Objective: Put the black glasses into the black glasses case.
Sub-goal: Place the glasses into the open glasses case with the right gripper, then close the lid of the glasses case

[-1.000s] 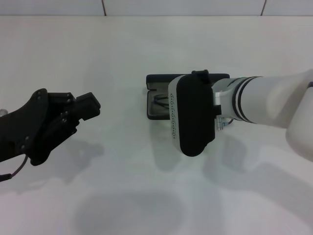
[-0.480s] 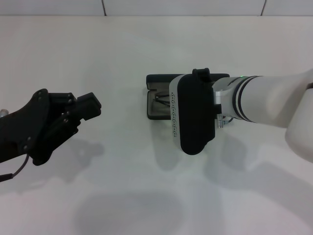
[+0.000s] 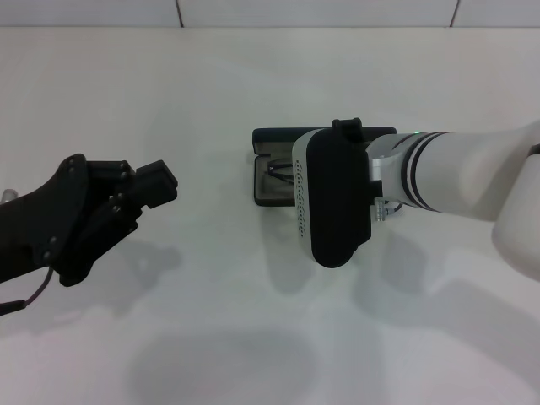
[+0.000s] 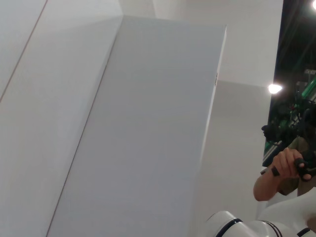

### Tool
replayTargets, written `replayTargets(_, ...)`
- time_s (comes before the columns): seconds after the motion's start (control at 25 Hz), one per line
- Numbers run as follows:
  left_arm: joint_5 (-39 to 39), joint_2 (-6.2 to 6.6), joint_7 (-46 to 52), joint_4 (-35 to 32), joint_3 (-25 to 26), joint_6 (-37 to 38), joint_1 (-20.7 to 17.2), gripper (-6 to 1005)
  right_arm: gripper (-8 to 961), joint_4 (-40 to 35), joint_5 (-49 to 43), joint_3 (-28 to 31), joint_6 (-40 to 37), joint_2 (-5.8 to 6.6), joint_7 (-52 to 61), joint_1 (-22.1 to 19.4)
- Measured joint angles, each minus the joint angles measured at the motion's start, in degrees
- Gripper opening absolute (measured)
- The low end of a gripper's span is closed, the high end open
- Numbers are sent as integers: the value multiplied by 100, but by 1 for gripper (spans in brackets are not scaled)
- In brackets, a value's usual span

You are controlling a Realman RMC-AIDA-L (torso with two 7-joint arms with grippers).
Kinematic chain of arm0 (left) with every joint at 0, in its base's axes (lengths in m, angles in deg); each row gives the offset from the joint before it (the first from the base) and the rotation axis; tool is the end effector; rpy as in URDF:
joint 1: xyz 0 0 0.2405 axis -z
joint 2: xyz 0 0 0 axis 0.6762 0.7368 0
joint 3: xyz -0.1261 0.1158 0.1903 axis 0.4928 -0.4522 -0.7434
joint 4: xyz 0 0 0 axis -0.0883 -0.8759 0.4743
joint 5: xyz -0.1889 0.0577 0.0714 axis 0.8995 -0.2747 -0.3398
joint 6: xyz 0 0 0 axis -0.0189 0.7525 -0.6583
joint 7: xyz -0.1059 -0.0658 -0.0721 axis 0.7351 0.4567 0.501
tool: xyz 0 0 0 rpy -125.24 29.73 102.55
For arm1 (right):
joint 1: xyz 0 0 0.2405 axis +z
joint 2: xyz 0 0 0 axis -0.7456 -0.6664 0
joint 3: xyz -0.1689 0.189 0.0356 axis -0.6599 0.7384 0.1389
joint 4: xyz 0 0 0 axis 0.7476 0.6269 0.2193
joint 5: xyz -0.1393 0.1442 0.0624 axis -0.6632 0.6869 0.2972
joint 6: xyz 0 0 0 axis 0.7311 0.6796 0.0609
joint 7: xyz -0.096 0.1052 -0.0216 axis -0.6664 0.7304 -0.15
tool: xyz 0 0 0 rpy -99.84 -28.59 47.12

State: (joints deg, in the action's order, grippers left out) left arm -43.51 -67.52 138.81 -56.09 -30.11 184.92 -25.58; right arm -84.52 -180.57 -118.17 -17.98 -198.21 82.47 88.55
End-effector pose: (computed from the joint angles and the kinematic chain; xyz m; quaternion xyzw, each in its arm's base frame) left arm -0.2657 0.2286 0.0467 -0.8335 -0.1344 -0.5338 0.0479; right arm 0.1018 0.3478 -0.1243 -0.9038 -0.2441 -0.2052 0.2852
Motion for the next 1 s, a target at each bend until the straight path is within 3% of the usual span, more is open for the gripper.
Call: replayTargets(1.0,0,-37,-1,0,24,0,-24,53,166,-94,1,48,-165,0,78,-7)
